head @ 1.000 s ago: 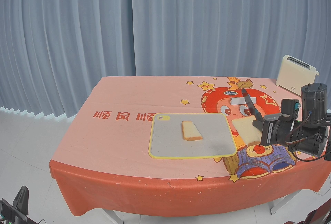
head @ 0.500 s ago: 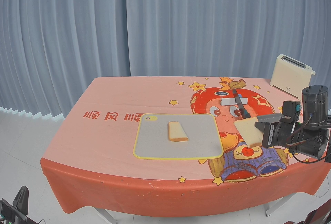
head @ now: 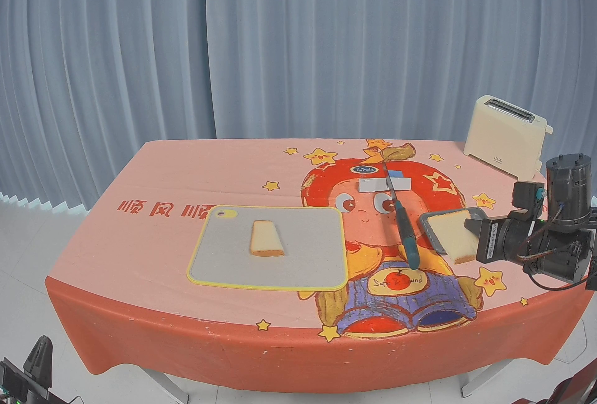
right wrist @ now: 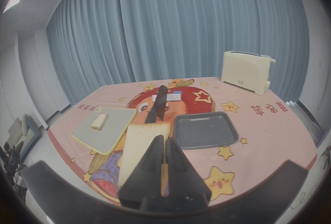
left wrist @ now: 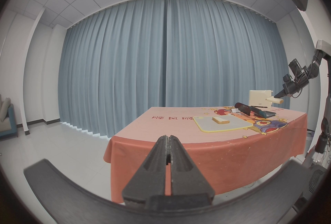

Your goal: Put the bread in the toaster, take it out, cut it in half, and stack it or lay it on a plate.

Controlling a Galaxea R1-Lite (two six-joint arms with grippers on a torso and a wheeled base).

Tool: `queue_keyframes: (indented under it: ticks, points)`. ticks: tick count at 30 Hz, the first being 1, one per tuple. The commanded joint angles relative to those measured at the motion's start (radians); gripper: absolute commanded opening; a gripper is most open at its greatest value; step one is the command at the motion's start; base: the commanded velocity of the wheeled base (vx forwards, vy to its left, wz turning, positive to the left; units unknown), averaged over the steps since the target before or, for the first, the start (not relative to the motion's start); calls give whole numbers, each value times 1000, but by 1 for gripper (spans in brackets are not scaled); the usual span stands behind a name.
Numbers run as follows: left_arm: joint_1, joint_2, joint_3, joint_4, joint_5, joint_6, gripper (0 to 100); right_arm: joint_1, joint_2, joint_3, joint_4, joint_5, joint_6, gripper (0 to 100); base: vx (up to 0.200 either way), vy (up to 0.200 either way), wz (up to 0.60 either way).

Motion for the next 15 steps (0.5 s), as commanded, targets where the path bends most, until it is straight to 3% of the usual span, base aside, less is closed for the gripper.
queue_keyframes:
  ticks: [1,15]
  points:
    - [1,2,18,0,-1,0,0,-10,5,-1,-1,1,-1,0,0,0,0]
    - [1,2,18,0,-2,2,0,-157,85,-18,-53,37,-36,0,0,0,0]
